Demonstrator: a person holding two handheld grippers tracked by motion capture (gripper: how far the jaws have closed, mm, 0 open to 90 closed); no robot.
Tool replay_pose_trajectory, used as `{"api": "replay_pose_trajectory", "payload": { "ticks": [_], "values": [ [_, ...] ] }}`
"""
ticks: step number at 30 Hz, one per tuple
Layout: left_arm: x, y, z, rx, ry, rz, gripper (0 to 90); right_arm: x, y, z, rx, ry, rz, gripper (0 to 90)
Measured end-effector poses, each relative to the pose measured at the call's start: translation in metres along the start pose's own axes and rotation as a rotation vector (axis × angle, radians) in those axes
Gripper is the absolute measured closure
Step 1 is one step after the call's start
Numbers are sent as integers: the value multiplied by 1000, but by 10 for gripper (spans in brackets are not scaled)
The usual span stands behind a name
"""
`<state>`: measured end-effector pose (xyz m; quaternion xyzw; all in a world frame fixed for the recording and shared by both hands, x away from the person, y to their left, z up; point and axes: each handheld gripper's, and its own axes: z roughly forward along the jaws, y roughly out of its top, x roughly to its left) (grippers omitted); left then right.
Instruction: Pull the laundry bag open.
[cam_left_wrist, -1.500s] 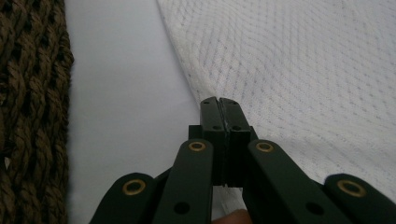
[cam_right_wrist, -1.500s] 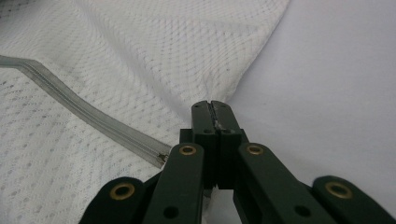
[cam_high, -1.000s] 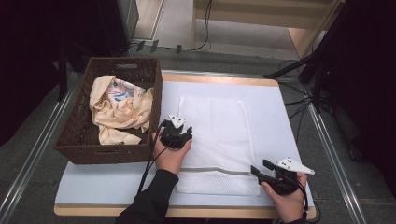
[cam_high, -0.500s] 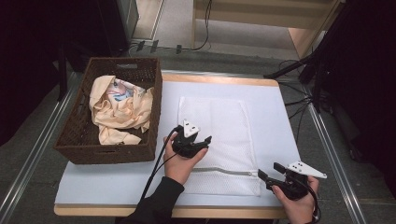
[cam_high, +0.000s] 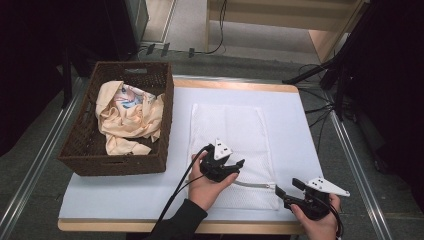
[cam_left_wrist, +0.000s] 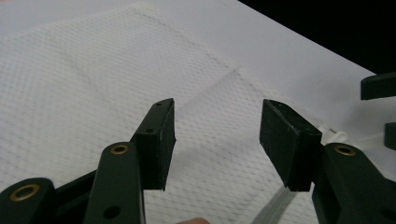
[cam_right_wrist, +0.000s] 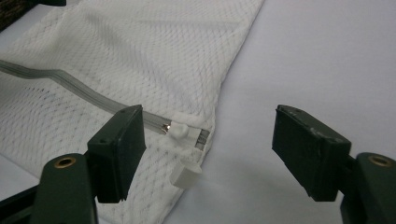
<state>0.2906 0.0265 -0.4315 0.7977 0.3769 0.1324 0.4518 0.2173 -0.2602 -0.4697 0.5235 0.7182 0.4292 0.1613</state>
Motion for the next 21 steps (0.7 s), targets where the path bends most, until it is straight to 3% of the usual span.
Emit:
{"api": "replay_pose_trajectory", "payload": {
  "ticks": [6,8,11,16,18,21],
  "values": [
    [-23,-4,8,13,-75,16,499,-5,-8,-11,-31,-12,39,408],
    [-31,-6,13,24,-105,30,517,-7,-12,-15,-39,-7,45,502],
    [-41,-10,19,37,-136,41,532,-10,-16,-17,-49,16,60,547],
    [-56,-19,32,73,-179,60,579,-6,-20,-14,-23,35,50,584],
    [-60,-23,37,97,-174,75,609,-4,-20,-11,-10,30,50,585],
    [-59,-29,42,120,-168,60,662,-2,-21,-6,-4,30,46,565]
  ]
}}
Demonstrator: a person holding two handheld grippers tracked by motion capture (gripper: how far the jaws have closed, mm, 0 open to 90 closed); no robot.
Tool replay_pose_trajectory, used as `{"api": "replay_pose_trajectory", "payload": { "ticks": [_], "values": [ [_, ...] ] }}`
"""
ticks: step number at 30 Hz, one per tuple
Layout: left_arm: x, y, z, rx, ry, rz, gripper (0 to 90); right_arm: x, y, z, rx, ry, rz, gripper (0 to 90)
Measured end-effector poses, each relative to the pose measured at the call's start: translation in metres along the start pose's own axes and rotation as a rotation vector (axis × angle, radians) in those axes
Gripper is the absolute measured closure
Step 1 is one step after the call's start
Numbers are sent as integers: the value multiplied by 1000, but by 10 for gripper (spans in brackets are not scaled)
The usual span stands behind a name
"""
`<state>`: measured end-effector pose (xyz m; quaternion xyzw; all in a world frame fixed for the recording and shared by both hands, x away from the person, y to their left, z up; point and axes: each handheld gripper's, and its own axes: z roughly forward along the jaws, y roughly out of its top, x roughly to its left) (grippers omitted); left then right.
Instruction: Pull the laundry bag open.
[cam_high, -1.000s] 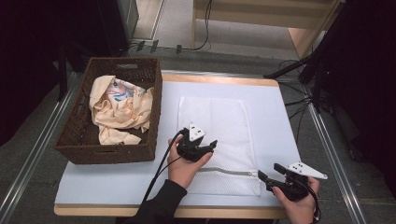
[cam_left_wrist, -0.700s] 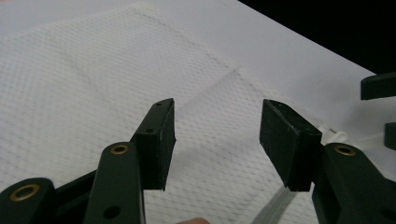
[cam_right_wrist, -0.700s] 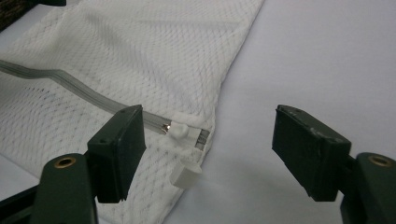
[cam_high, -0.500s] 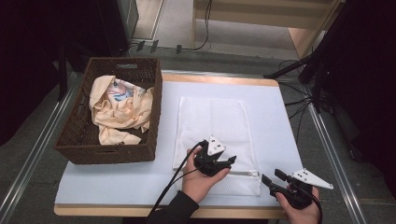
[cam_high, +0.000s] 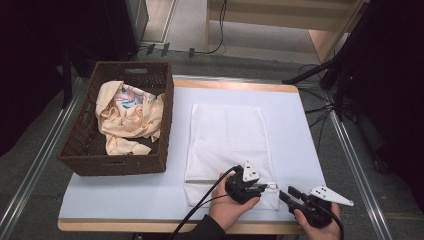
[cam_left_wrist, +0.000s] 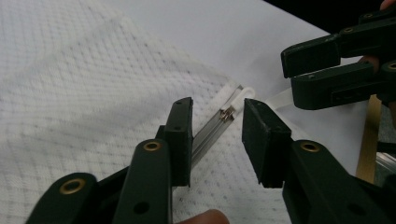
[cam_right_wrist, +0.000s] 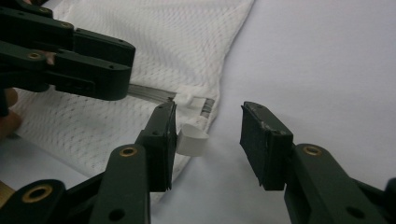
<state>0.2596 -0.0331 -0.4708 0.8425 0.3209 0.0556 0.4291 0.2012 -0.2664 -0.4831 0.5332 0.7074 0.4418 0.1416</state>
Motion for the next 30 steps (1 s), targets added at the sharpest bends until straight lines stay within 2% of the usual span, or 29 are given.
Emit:
{"api": "replay_pose_trajectory", "payload": {
  "ticks": [2,4,6,8,11,14,18,20,26,27,29,30],
  "values": [
    [3,-4,2,22,-2,-15,723,2,0,5,23,26,-10,564],
    [3,-5,4,31,-2,-13,765,4,-2,12,56,49,-16,551],
    [3,-5,5,37,-7,-9,795,7,-1,15,53,39,-16,541],
    [0,-7,8,63,-2,13,822,8,0,18,52,34,-23,526],
    [-3,-8,9,55,16,29,826,10,0,21,49,28,-28,530],
    [0,-8,9,60,4,7,841,14,-1,22,43,-1,-47,579],
    [1,-8,9,54,-8,1,844,18,-4,22,24,-31,-49,628],
    [1,-8,10,51,-8,-6,844,21,-5,21,34,-43,-51,649],
    [1,-8,10,50,-17,-6,837,27,-6,20,44,-125,-56,831],
    [3,-8,10,53,-28,-13,837,26,-6,20,39,-127,-55,862],
    [6,-7,10,58,-43,-39,839,22,-5,19,38,-95,-40,894],
    [7,-6,9,65,-46,-38,844,20,-6,19,34,-80,-37,898]
  ]
}}
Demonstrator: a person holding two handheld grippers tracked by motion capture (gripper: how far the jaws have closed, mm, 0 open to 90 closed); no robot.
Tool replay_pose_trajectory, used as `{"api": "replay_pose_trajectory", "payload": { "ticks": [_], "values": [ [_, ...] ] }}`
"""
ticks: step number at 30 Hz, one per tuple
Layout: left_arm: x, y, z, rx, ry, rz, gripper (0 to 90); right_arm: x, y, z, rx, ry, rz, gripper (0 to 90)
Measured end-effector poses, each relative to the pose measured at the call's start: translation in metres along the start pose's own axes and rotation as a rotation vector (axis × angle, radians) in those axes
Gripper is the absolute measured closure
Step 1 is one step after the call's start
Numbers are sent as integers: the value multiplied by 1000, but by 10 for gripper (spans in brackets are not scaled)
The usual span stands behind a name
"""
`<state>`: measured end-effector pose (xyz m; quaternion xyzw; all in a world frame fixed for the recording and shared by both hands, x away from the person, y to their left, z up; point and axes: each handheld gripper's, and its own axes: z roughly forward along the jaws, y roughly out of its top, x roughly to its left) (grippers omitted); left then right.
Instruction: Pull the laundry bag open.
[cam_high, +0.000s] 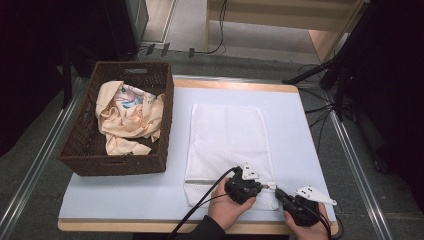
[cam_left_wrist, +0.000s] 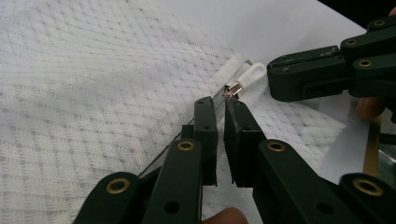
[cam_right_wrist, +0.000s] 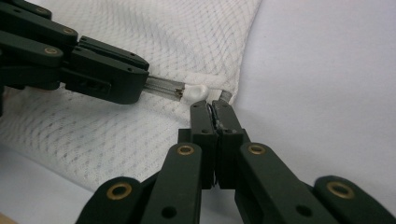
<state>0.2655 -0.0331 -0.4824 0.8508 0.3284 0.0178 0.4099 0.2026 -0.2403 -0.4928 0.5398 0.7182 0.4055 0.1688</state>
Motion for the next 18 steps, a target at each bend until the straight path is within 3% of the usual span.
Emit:
{"api": "replay_pose_trajectory", "payload": {
  "ticks": [4,11,14,18],
  "values": [
    [-3,1,0,-9,-13,19,834,-6,0,-1,-14,42,32,900],
    [-7,5,3,-11,-45,49,779,0,3,-11,-136,82,-28,900],
    [-8,6,5,-19,-54,43,762,2,5,-15,-173,112,-49,900],
    [-2,5,1,-37,-75,15,740,3,5,-15,-183,127,-64,900]
  ]
}}
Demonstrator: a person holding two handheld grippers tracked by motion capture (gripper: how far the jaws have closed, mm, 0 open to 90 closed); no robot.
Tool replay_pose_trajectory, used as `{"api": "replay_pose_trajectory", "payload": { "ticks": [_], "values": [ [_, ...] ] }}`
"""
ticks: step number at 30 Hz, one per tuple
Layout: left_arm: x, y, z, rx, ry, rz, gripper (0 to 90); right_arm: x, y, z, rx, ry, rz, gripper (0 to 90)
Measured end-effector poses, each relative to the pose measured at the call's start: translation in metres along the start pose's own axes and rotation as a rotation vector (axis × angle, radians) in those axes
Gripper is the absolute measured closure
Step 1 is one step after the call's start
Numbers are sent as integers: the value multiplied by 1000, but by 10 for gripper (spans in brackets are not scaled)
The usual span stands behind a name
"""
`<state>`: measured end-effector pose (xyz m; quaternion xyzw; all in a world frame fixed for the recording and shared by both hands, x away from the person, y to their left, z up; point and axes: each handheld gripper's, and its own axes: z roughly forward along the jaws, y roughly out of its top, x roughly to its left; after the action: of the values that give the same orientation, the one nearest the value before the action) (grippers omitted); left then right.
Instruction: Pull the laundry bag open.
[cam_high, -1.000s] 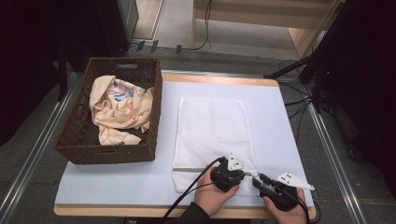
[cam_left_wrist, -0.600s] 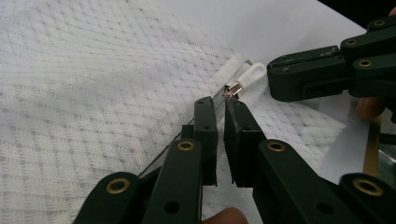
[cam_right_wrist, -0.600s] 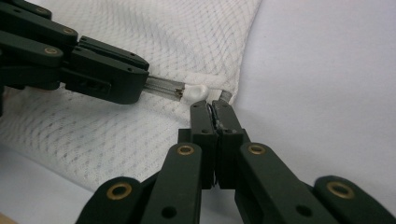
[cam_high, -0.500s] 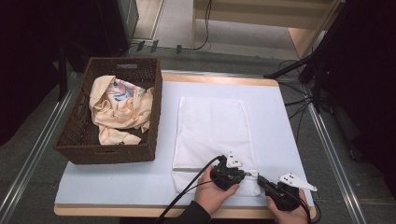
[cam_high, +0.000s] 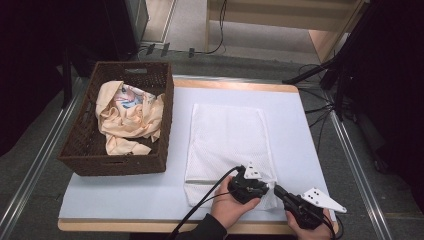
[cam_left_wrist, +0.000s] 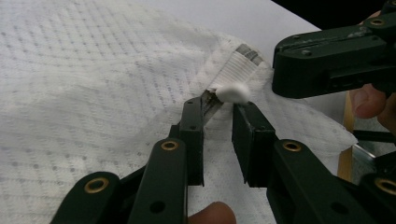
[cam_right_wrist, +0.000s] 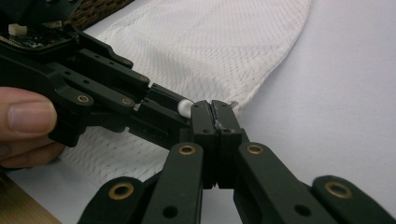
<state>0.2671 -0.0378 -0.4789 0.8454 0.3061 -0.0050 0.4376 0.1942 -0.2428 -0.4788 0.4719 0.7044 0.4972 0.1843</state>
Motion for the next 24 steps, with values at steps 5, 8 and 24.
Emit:
{"api": "replay_pose_trajectory", "payload": {
  "ticks": [5,8,24],
  "values": [
    [2,-1,-4,-5,-17,-12,732,-1,1,1,-4,5,2,900],
    [4,-1,-5,-5,-29,-34,752,0,1,1,-4,5,0,900],
    [24,-6,-16,-80,-147,-221,874,0,2,4,19,-1,5,893]
  ]
}}
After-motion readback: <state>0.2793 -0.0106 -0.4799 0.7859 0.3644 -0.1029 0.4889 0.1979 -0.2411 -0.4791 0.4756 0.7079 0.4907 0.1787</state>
